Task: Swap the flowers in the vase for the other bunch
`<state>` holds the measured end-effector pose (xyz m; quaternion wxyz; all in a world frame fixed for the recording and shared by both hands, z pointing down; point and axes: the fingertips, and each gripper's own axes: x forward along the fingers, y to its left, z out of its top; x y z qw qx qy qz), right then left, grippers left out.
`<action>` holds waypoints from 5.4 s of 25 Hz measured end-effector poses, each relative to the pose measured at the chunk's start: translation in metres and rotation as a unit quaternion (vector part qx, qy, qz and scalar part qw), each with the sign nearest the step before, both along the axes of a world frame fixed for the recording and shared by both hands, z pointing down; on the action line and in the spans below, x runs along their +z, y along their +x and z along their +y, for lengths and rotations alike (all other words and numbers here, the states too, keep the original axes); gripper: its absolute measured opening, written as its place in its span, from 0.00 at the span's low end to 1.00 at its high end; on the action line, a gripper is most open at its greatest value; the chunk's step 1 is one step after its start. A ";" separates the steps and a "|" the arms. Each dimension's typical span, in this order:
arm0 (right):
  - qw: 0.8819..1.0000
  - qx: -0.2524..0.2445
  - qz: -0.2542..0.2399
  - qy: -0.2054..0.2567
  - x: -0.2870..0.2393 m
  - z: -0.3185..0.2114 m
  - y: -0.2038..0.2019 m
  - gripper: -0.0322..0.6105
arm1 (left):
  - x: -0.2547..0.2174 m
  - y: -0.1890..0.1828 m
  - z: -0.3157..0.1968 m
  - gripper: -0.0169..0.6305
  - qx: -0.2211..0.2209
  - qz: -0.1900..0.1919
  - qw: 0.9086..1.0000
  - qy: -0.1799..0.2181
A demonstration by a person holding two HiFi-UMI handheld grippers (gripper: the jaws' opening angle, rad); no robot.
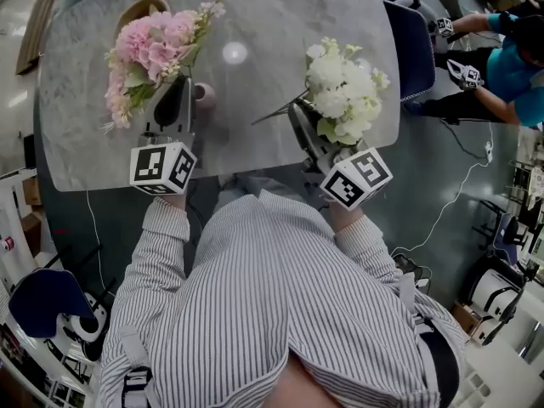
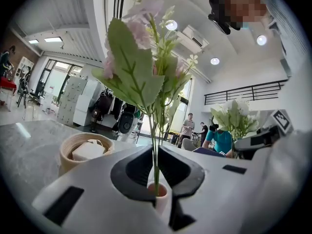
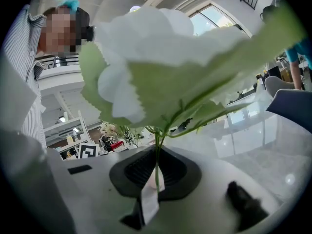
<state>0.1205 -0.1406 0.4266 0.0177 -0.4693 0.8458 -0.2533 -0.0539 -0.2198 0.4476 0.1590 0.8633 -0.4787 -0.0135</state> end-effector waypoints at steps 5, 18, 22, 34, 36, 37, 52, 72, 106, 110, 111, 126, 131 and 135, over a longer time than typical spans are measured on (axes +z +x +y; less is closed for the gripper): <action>1.000 -0.003 0.002 -0.002 -0.004 0.000 -0.009 0.09 | 0.009 -0.004 0.000 0.06 0.006 -0.013 1.000 -0.020; 1.000 -0.006 -0.001 -0.005 0.007 0.002 -0.004 0.09 | 0.037 0.008 0.009 0.10 0.021 -0.027 0.998 -0.057; 1.000 -0.009 0.001 -0.002 0.001 0.001 -0.005 0.09 | 0.032 0.007 0.009 0.16 0.013 -0.022 0.998 -0.054; 1.000 -0.015 -0.003 0.014 -0.007 -0.006 0.007 0.09 | 0.032 0.018 0.008 0.28 0.002 -0.025 0.998 -0.062; 1.000 -0.017 -0.004 0.021 -0.012 -0.005 0.006 0.09 | 0.029 0.015 0.012 0.28 -0.004 -0.022 0.998 -0.063; 1.000 -0.019 -0.004 0.024 -0.015 -0.005 0.005 0.09 | 0.027 0.013 0.015 0.28 -0.008 -0.020 0.998 -0.063; 0.995 -0.072 -0.033 0.059 -0.045 -0.012 -0.034 0.09 | -0.013 -0.018 0.060 0.28 -0.031 -0.024 0.999 -0.028; 0.987 -0.141 -0.031 0.071 -0.046 -0.014 -0.085 0.09 | -0.041 -0.022 0.078 0.09 -0.041 -0.006 0.999 -0.020; 0.983 -0.175 -0.016 0.052 -0.030 -0.011 -0.100 0.09 | -0.033 -0.013 0.087 0.06 -0.027 0.035 0.998 -0.043; 0.983 -0.174 -0.015 0.055 -0.032 -0.010 -0.098 0.09 | -0.034 -0.011 0.087 0.06 -0.026 0.041 0.998 -0.044; 0.983 -0.174 -0.015 0.054 -0.031 -0.010 -0.098 0.09 | -0.034 -0.011 0.087 0.06 -0.026 0.042 0.998 -0.045; 0.982 -0.179 -0.007 0.058 -0.032 -0.006 -0.098 0.09 | -0.033 -0.007 0.089 0.06 -0.022 0.045 0.997 -0.052; 0.981 -0.184 -0.005 0.055 -0.031 -0.005 -0.099 0.09 | -0.035 -0.009 0.089 0.06 -0.027 0.044 0.998 -0.047; 0.981 -0.184 -0.004 0.057 -0.032 -0.005 -0.099 0.09 | -0.037 -0.011 0.088 0.06 -0.030 0.047 0.997 -0.045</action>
